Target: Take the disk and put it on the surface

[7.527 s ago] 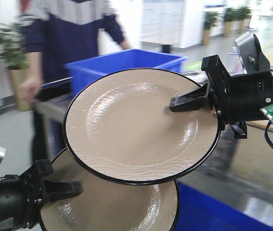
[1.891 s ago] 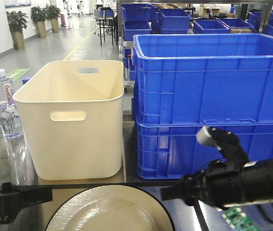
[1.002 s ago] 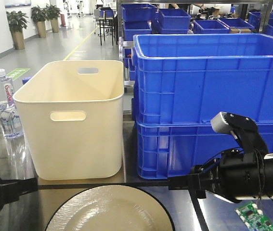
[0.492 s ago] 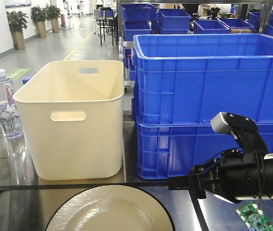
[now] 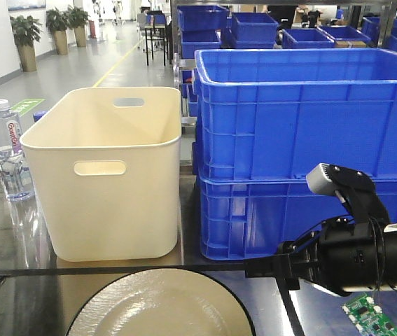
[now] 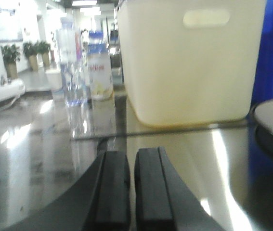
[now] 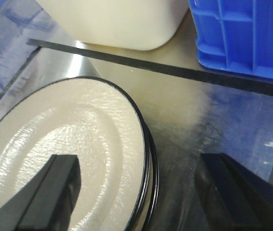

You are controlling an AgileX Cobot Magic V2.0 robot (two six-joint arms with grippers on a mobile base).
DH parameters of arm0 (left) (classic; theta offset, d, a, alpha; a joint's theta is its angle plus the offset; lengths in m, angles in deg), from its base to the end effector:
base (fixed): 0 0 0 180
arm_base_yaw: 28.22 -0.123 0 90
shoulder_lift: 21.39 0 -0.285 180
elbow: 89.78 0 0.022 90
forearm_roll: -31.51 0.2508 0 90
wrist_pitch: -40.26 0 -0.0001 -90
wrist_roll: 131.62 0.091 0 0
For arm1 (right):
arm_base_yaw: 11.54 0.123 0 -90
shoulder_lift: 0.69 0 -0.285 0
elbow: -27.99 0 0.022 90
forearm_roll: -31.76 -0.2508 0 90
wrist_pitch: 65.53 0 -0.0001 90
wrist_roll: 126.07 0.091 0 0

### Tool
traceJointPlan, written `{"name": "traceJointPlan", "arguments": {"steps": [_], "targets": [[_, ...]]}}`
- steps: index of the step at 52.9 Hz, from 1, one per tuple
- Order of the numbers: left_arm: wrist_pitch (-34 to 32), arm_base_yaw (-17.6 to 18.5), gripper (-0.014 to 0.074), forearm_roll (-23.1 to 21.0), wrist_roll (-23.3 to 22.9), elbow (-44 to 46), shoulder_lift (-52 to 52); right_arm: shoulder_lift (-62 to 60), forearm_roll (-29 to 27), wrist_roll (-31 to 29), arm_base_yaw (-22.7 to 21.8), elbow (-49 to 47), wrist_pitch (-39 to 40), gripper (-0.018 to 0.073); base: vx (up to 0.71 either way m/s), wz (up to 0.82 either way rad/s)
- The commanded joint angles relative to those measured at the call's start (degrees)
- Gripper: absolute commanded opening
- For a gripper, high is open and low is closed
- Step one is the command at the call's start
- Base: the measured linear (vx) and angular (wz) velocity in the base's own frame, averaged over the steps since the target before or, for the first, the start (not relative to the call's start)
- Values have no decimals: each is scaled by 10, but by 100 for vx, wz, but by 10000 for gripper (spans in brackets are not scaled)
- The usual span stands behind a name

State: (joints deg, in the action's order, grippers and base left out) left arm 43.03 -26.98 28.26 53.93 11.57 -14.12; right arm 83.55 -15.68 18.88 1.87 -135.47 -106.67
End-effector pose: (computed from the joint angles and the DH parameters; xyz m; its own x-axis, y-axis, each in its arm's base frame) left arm 0.0568 -0.0015 0.2008 0.0239 0.0397 -0.9989 0.0234 0.9989 0.0403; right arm 0.2636 0.1082 0.3286 -0.6827 -0.0952 -0.7244 -0.5068 0.7759 0.3757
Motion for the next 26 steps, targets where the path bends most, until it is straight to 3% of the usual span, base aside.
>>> {"name": "traceJointPlan", "arguments": {"steps": [1,10,26], "targets": [[-15,-3,215,6,-7,8,4,-15,-20,-2,-2,-18,14,543,0,0],[22,-3,215,5,-7,8,4,-15,-21,-2,-2,-18,12,543,0,0],[23,-3,215,5,-7,8,4,-15,-21,-2,-2,-18,12,543,0,0]]}}
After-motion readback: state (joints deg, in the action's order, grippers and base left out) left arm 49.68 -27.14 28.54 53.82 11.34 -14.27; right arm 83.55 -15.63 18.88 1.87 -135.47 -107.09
